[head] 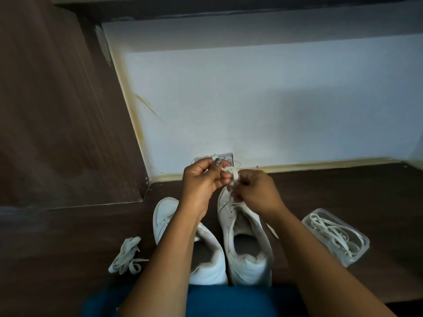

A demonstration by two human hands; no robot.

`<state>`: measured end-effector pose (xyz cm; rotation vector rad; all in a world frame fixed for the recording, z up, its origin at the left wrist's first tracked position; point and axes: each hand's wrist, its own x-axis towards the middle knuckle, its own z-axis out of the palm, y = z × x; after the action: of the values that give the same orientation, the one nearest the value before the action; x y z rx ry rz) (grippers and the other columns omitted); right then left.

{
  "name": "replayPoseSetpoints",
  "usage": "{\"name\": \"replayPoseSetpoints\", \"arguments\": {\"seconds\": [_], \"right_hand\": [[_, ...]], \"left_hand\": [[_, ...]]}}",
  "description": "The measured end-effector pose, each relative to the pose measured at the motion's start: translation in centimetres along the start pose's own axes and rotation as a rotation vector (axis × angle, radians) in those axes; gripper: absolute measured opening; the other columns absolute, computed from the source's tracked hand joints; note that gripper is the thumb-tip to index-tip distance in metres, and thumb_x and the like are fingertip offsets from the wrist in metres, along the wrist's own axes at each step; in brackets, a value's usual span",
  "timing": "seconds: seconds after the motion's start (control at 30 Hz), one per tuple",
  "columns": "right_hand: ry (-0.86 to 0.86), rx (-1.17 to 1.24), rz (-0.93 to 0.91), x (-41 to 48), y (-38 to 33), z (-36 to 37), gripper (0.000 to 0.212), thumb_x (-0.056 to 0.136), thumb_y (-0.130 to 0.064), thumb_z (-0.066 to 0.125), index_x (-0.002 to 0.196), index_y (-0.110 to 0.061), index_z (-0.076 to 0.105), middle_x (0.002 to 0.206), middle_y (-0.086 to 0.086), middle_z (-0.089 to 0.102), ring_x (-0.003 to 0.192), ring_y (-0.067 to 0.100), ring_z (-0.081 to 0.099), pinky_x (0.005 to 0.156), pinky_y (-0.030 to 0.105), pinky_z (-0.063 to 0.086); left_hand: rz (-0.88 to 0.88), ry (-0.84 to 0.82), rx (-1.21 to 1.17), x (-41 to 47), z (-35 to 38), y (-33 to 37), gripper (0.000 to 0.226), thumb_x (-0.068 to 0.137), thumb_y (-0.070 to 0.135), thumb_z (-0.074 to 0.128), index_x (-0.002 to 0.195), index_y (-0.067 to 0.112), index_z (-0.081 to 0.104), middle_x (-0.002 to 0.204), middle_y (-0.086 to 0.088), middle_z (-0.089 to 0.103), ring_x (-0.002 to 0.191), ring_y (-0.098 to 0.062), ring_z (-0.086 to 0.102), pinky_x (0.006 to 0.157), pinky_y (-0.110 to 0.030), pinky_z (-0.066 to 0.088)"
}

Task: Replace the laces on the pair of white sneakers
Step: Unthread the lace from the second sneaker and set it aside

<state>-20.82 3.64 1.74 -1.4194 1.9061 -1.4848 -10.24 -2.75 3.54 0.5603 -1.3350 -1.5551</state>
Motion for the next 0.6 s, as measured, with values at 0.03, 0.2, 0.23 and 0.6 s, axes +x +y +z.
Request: {"name": "replayPoseSetpoints", "arguments": {"seconds": [0.03,0.2,0.23,0.6], "right_hand": [[0.039,0.222,0.028,0.1,-0.6,-0.1,0.020,0.089,-0.003,0.060,0.069,-0.001,0.060,0.060,0.010,0.060,0.051,0.012,0.056,0.056,0.025,0.048],[0.328,0.661,0.153,0.7,-2.1,-2.4,0.027,0.096,-0.010,0.051,0.069,-0.007,0.052,0.048,0.003,0.054,0.044,0.016,0.054,0.048,0.028,0.050],[0.404,0.430,0.170,1.0,-1.5,-3.0,0.030,0.095,-0.016,0.052,0.066,-0.008,0.052,0.049,0.004,0.054,0.045,0.019,0.054,0.049,0.030,0.047],[-0.315,-0.442,0.280,-0.3,-0.3,-2.0,0.032,0.075,-0.016,0.064,0.107,-0.015,0.061,0.102,0.006,0.063,0.088,0.022,0.063,0.067,0.030,0.051]], "left_hand": [[0.004,0.019,-0.064,0.1,-0.2,0.2,0.022,0.094,0.004,0.049,0.077,0.005,0.063,0.069,0.001,0.066,0.057,-0.009,0.060,0.061,-0.022,0.054],[-0.106,-0.035,0.386,0.3,-1.1,-0.5,0.018,0.091,0.006,0.056,0.079,0.018,0.064,0.072,0.002,0.060,0.060,-0.009,0.054,0.060,-0.023,0.050],[-0.118,-0.088,0.571,0.1,-1.1,-1.2,0.019,0.089,0.005,0.059,0.076,0.019,0.062,0.071,0.003,0.060,0.060,-0.009,0.053,0.061,-0.024,0.048],[-0.288,-0.291,1.044,-0.2,0.8,-2.9,0.010,0.072,0.013,0.058,0.062,0.014,0.060,0.066,-0.005,0.055,0.065,-0.018,0.050,0.058,-0.026,0.036]]}}
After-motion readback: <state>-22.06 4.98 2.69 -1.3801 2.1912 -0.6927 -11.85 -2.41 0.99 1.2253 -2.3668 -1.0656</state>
